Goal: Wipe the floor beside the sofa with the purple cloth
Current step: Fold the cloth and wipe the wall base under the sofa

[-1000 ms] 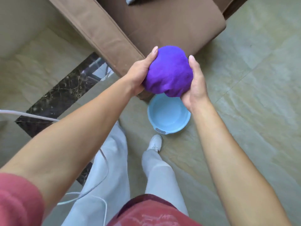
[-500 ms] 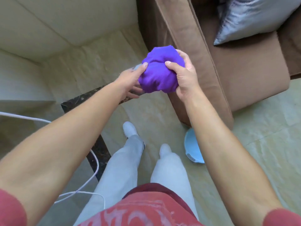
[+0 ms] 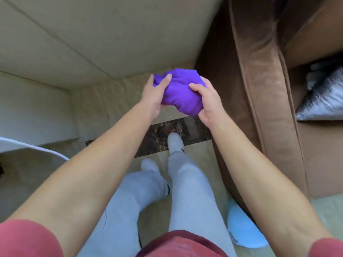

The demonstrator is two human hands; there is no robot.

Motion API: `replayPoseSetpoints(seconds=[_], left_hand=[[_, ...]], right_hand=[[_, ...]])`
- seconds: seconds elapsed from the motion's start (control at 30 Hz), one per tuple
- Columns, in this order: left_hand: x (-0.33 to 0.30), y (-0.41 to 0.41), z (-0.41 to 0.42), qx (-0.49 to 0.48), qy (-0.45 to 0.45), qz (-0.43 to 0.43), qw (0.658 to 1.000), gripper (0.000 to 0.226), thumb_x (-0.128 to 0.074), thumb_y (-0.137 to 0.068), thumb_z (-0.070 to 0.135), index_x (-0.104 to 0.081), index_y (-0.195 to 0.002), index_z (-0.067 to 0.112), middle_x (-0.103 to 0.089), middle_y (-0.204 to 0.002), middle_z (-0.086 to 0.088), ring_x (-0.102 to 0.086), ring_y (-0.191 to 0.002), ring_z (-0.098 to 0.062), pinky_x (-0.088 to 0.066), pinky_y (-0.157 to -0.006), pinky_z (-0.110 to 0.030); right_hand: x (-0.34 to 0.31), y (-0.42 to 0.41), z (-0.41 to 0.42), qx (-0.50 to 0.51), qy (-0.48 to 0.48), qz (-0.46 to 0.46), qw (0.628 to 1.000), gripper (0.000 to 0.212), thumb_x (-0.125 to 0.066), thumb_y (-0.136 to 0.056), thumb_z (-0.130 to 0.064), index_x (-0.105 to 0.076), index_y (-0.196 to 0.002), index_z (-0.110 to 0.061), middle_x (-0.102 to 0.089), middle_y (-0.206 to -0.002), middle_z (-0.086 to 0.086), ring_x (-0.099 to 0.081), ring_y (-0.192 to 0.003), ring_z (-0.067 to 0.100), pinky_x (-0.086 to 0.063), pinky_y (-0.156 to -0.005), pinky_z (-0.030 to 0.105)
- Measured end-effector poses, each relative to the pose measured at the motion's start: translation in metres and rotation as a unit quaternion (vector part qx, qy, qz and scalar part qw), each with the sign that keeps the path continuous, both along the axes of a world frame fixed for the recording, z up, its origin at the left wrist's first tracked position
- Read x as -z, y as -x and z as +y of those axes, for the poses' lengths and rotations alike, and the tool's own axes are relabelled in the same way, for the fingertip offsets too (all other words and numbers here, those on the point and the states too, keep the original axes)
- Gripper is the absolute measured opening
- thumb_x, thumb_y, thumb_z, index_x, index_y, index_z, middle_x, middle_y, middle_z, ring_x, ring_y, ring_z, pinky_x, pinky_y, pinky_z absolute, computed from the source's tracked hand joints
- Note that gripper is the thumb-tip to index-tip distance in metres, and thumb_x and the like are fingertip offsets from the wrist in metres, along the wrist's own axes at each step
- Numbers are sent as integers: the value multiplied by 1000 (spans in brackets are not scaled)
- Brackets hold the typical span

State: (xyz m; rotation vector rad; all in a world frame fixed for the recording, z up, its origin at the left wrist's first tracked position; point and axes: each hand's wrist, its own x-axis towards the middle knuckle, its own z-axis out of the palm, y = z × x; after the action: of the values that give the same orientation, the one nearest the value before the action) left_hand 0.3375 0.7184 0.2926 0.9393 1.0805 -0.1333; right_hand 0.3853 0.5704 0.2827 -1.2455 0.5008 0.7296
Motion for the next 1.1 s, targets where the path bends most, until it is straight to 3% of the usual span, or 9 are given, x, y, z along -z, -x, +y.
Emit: replayPoseSetpoints(seconds=[0.07,0.13,0.33,0.47,0.6,0.77,0.83,0.93,1.1], left_hand=[[42,-21,14,16,26,10,999,56,-74,-91,31,-59,-137,4,-71,-129,-12,-72,-103,-25,-59,-86,-46],[90,-43,31,39,44,11,998,50,-74,-91,31,-63,-131,2,-75,-119,-12,-74,-97,-24,-62,-83,-42],[286,-106,70,78,11,18,997,74,-83,-73,53,-65,-128,7,-75,-121,-13,-74,-108,-27,-58,-96,-53],[411,-137,95,141,-89,47,985,77,-77,-62,64,-74,-113,6,-77,-113,-16,-75,-104,-29,-59,-97,-48],[487,-151,111,168,-143,11,975,38,-69,-95,31,-73,-114,-3,-74,-108,-15,-73,-101,-29,-59,-97,-44],[531,-151,125,135,-228,12,964,30,-66,-92,18,-70,-114,-2,-74,-108,-18,-71,-97,-30,-55,-99,-41],[530,-135,133,177,-308,68,933,33,-64,-94,20,-65,-122,4,-72,-115,-16,-68,-105,-28,-50,-100,-33],[521,-94,147,307,-463,111,824,43,-62,-93,24,-57,-133,10,-57,-132,-19,-57,-117,-36,-45,-102,-43],[523,-12,177,528,-486,149,680,69,-62,-92,39,-36,-155,26,-14,-170,-12,-16,-156,-36,-26,-118,-57]], right_hand=[[37,-22,21,-8,5,9,1000,43,-72,-82,-10,-66,-124,-11,-71,-125,18,-67,-117,36,-55,-101,49],[85,-43,39,-6,4,11,1000,47,-72,-83,-11,-63,-129,-10,-71,-125,18,-70,-111,33,-56,-98,46],[270,-101,64,-72,-53,55,994,46,-64,-97,-17,-51,-141,-9,-67,-132,20,-68,-116,32,-58,-93,46],[375,-142,77,-130,76,11,988,45,-71,-88,-5,-60,-132,-12,-76,-112,11,-76,-94,23,-62,-77,37],[453,-176,95,-159,195,-103,962,45,-73,-81,4,-64,-120,-16,-71,-103,-2,-69,-90,11,-57,-75,17],[510,-196,107,-227,273,-192,915,65,-80,-80,-6,-53,-139,-7,-62,-126,6,-60,-111,15,-49,-88,10],[511,-197,106,-240,356,-249,868,70,-77,-83,-19,-47,-146,-10,-57,-139,9,-56,-125,21,-44,-103,23],[499,-180,109,-243,486,-416,729,65,-64,-85,-38,-50,-144,-14,-52,-146,14,-48,-135,35,-39,-111,42],[508,-148,115,-617,482,-388,486,67,-37,-92,-71,-33,-153,-44,-11,-171,7,-4,-156,40,-14,-120,65]])
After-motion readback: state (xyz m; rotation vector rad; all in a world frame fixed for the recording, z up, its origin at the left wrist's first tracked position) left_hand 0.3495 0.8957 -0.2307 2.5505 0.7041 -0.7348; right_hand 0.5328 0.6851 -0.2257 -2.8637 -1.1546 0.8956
